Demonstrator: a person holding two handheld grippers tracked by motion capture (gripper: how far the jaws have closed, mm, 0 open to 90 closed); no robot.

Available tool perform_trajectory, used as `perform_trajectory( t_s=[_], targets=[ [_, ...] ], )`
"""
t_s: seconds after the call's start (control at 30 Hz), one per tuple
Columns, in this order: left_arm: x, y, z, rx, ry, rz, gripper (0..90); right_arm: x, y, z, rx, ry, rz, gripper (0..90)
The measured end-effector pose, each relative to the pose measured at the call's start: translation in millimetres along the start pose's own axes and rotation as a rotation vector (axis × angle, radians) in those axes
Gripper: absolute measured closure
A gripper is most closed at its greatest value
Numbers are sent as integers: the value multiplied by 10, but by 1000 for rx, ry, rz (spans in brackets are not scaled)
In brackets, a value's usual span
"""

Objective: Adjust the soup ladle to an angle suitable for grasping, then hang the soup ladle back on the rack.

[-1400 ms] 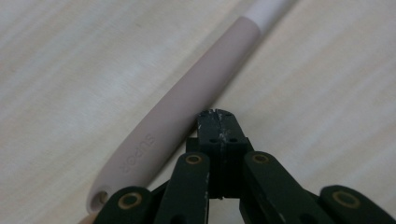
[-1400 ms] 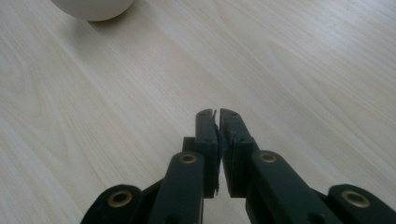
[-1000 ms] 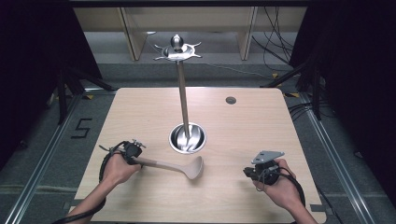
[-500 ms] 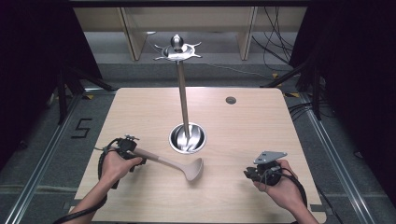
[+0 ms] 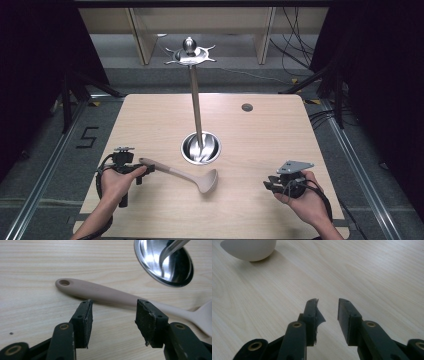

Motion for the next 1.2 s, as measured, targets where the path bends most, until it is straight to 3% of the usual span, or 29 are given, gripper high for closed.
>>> perform_trajectory(
  t_s=[0.2,0.37,0.4,0.53,0.6,0.7,0.73,0.87,0.93,0.97,1.07,1.1,1.17,1.2],
  targets=[
    [1,21,23,-3,14,-39,431,11,37,-6,-23,13,-10,686],
    [47,-15,9,31,59,-108,414,21,18,-2,-19,22,-8,681],
    [75,-33,2,42,73,-137,401,25,6,-2,-8,10,11,676],
    [99,-63,13,37,79,-162,400,33,28,17,-3,22,-12,666],
    [108,-67,21,15,55,-166,423,35,44,16,2,19,-11,655],
    [145,-53,59,22,45,-170,415,29,55,16,0,26,8,645],
    [169,-53,91,41,33,-169,406,34,71,16,-5,24,-7,642],
    [216,-41,119,56,9,-182,382,33,60,6,-2,16,37,623],
    [238,-34,136,74,5,-192,367,48,82,28,-6,30,25,616],
    [243,-31,151,78,-10,-195,365,56,49,17,-2,23,52,608],
    [239,-28,230,92,-45,-198,343,52,48,35,1,17,22,593],
    [231,-24,253,101,-46,-198,339,47,32,32,7,3,43,590],
    [222,-11,278,105,-54,-207,336,41,42,57,5,16,28,589],
    [213,-3,293,107,-61,-206,329,42,44,49,7,-6,31,587]
  ],
)
Point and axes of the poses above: each handheld gripper's, and its own axes: z roughly forward along the jaws, x roughly out of its top, y roughly to its right, the point moved 3 cm from there along z, roughly forward along the jaws, and after that the axes turned 14 degrees about z, right-handed, at the moved point
